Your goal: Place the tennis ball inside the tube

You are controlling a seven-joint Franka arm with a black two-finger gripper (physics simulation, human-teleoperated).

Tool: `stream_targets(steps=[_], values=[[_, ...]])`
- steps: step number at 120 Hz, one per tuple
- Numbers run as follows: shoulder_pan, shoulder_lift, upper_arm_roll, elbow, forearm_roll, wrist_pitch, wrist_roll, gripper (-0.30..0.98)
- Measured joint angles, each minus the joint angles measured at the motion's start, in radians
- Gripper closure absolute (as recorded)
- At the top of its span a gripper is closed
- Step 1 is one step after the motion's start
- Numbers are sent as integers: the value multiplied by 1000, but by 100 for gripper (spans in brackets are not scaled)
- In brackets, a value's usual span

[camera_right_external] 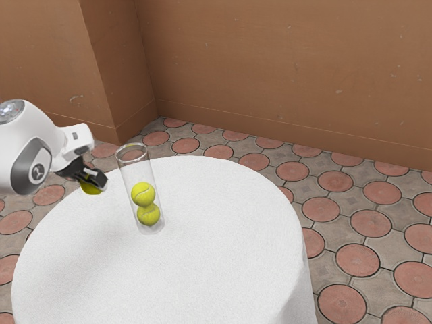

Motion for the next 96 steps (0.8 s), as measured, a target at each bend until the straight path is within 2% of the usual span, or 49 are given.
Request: stream_targets(steps=[15,28,66,96], values=[[-1,-140,-1,14,3,-139,-6,33],[-3,-172,-32,90,6,-248,-13,32],[-2,-37,-161,294,5,-385,-36,31],[-2,66,-188,390,4,-410,-62,30]])
